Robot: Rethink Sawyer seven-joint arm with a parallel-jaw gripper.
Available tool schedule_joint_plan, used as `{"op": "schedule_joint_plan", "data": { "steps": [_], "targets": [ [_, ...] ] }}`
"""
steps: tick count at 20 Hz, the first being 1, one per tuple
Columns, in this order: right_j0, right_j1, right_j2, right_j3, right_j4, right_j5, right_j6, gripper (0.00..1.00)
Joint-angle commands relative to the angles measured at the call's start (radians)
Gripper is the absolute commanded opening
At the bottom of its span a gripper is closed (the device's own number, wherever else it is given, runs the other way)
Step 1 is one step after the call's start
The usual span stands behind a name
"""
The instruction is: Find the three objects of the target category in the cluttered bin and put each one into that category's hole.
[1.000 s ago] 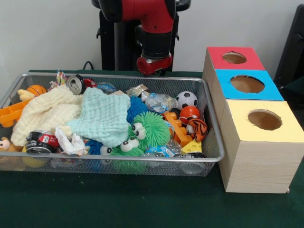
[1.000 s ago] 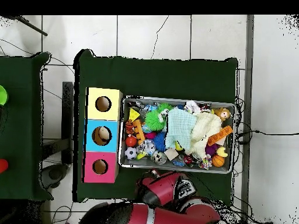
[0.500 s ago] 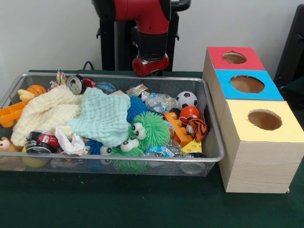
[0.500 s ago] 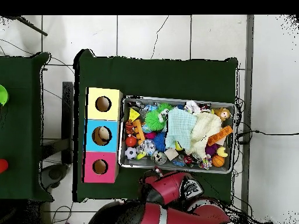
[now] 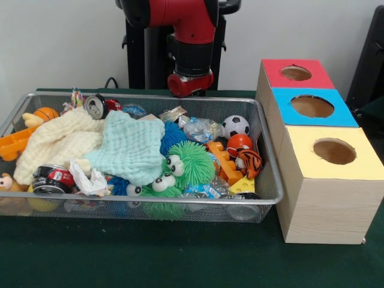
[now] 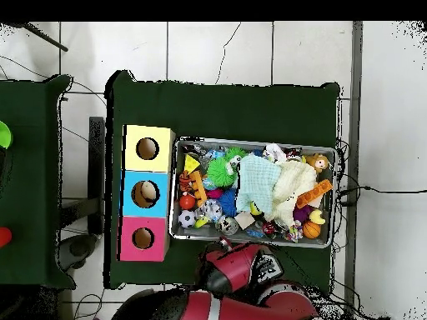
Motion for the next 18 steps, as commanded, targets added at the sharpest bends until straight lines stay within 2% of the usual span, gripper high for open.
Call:
{"op": "schedule_joint_plan", "data": {
  "steps": [1, 5, 7, 11, 18],
  "targets": [
    [-0.029, 0.008, 0.094, -0.109, -0.028, 0.021, 0.075, 1.0],
    [-0.128, -0.128, 0.208, 0.006, -0.005, 0.163, 0.025, 1.0],
    [-0.188, -0.208, 0.277, 0.07, 0.026, 0.245, -0.012, 1.0],
    [-0.291, -0.32, 0.395, 0.163, 0.089, 0.37, -0.067, 1.0],
    [-0.351, -0.414, 0.49, 0.225, 0.148, 0.477, -0.069, 1.0]
  ]
}}
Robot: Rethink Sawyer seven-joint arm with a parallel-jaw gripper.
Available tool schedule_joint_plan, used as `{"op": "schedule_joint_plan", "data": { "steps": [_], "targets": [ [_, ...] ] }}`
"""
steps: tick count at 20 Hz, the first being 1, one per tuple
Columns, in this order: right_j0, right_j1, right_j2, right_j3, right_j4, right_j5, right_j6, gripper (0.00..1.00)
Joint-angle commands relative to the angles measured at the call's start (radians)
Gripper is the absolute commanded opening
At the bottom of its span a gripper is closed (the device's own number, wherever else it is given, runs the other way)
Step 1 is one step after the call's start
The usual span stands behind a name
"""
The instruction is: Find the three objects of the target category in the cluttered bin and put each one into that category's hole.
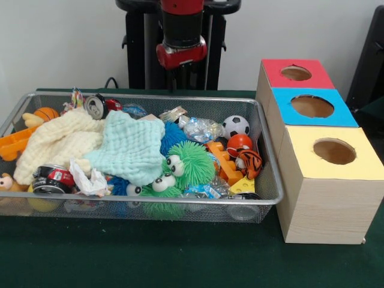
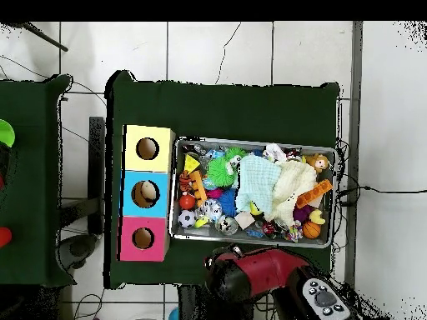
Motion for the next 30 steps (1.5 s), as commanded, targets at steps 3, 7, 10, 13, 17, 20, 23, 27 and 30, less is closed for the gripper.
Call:
{"op": "schedule_joint_plan", "data": {
  "steps": [3, 7, 10, 13, 17, 20, 23, 27, 30],
  "targets": [
    [-0.048, -0.178, 0.231, 0.06, 0.102, 0.155, -0.049, 1.0],
    [-0.024, -0.184, 0.21, 0.069, 0.105, 0.125, 0.022, 1.0],
    [0.023, -0.166, 0.165, 0.053, 0.105, 0.092, 0.084, 1.0],
    [0.053, -0.163, 0.147, 0.036, 0.127, 0.091, 0.113, 1.0],
    [0.07, -0.163, 0.136, 0.011, 0.165, 0.085, 0.136, 1.0],
    [0.088, -0.138, 0.098, 0.005, 0.194, 0.02, 0.198, 1.0],
    [0.095, -0.132, 0.075, 0.002, 0.237, 0.0, 0.229, 1.0],
    [0.1, -0.13, 0.06, -0.007, 0.285, 0.005, 0.23, 1.0],
    [0.112, -0.122, 0.038, -0.019, 0.313, 0.004, 0.234, 1.0]
  ]
}}
